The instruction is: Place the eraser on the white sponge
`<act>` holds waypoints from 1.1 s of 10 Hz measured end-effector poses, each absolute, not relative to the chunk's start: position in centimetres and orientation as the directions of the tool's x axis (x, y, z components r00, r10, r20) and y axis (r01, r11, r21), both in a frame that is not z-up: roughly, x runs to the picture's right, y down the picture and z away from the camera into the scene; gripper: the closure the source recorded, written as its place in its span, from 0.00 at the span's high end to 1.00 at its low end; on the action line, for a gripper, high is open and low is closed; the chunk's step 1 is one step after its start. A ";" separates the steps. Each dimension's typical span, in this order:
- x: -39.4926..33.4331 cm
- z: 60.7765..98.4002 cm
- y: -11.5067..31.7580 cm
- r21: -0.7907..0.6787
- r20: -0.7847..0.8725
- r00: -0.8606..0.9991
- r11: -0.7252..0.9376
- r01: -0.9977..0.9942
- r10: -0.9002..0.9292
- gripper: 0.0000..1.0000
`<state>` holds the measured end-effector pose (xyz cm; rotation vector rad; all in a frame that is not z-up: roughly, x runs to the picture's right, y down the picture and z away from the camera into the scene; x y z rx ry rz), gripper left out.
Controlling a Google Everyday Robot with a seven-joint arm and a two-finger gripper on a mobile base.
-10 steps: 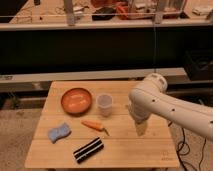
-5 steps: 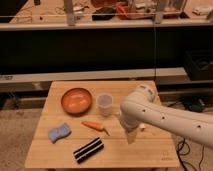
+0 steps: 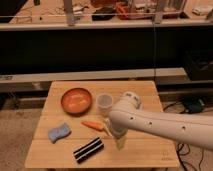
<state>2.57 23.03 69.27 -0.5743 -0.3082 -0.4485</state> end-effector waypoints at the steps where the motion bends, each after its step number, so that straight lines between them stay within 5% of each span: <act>1: 2.1 69.5 23.7 -0.441 0.413 0.850 0.745 0.500 -0.327 0.80; 11: -3.7 73.1 28.5 -0.380 0.512 0.766 0.698 0.607 -0.388 0.80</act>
